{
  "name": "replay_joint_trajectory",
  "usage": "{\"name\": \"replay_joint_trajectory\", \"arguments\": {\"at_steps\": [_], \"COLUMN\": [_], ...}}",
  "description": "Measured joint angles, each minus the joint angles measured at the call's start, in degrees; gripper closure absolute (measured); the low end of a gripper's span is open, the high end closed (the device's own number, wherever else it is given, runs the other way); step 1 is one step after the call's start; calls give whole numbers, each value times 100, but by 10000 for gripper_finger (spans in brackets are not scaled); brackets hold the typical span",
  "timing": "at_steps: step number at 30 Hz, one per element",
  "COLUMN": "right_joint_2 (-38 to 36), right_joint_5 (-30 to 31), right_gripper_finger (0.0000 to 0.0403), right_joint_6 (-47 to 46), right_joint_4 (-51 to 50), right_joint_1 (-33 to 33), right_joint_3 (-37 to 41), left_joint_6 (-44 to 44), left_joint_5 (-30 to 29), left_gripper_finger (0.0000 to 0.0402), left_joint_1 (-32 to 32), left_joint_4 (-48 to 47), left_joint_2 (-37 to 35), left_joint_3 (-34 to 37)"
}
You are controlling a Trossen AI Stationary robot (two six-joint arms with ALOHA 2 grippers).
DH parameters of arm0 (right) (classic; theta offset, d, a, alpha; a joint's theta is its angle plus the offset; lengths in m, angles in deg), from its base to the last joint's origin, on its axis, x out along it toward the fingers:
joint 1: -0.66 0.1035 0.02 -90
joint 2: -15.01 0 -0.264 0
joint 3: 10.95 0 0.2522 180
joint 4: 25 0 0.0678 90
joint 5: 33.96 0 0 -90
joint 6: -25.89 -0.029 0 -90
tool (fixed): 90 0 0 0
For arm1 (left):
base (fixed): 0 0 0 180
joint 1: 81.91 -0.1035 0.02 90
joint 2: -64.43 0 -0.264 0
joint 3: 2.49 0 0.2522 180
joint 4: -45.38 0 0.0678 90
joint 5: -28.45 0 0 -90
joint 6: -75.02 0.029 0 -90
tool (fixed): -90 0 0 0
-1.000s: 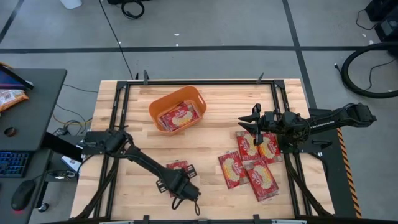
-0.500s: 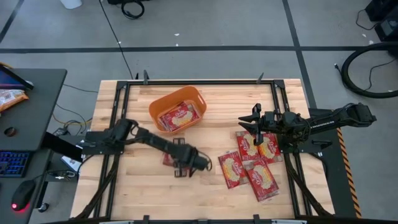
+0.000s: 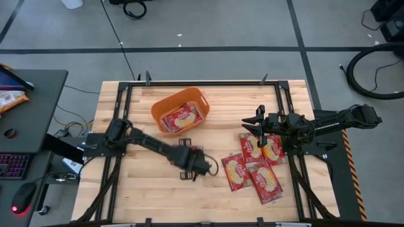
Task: Sort popcorn bags into baskets
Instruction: Put the red popcorn bag into the orange bin
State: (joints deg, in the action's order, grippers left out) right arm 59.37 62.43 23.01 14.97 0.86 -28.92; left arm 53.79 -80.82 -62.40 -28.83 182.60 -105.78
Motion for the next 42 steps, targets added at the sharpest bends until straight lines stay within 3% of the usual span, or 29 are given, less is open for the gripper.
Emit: {"name": "replay_joint_trajectory", "arguments": {"at_steps": [7,15,22,29,40,42], "right_joint_2": [0,28,31,42,44,44], "right_joint_5": [2,4,7,9,7,7], "right_gripper_finger": [295,295,295,295,295,295], "right_joint_6": [5,3,5,-9,-11,-11], "right_joint_4": [16,40,38,53,59,59], "right_joint_1": [-2,-1,-1,-2,0,-2], "right_joint_3": [0,0,0,0,0,0], "left_joint_6": [-34,-309,-85,-70,-10,6], "left_joint_5": [-886,-947,-987,-1065,-964,-981], "left_gripper_finger": [227,161,162,211,378,392], "left_joint_1": [576,716,771,760,665,658], "left_joint_4": [361,371,225,-160,-360,-361], "left_joint_2": [102,474,643,824,895,895], "left_joint_3": [0,-3,-6,-27,-9,-9]}}
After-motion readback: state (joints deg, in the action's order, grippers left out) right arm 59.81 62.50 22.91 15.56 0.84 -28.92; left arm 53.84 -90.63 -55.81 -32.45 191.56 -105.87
